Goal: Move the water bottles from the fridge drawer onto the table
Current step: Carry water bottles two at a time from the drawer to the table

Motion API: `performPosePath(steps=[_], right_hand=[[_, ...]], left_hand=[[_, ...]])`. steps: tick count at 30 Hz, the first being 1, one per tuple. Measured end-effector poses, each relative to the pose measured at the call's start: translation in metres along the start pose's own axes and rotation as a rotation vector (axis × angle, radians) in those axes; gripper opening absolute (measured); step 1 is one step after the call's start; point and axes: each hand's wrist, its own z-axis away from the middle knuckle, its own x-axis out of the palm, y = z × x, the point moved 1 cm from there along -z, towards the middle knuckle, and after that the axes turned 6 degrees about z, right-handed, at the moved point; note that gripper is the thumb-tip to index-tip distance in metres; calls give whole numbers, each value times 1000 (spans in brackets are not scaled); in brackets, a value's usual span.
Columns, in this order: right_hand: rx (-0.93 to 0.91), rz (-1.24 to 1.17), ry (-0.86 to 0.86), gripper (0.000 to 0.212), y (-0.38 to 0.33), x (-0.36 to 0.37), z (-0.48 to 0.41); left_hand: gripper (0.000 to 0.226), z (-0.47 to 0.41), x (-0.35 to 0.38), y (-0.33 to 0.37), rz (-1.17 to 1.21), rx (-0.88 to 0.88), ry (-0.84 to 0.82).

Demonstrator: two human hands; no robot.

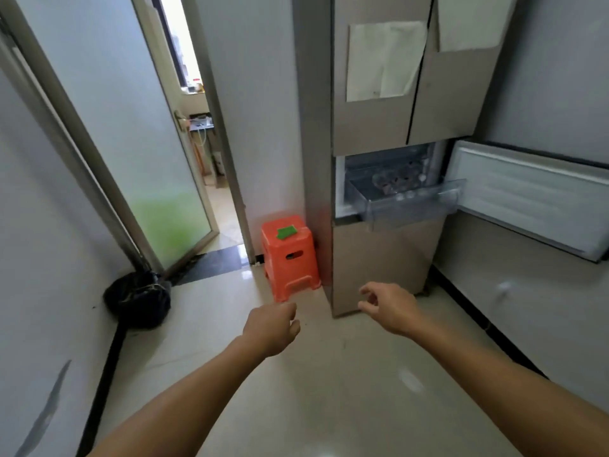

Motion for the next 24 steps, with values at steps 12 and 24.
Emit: performPosePath(steps=[12, 24], right_hand=[[143, -84, 13, 37, 176, -62, -178], [134, -136, -67, 37, 274, -81, -361]], left_hand=[[16, -257, 11, 104, 68, 137, -36], [18, -447, 23, 134, 129, 126, -50]])
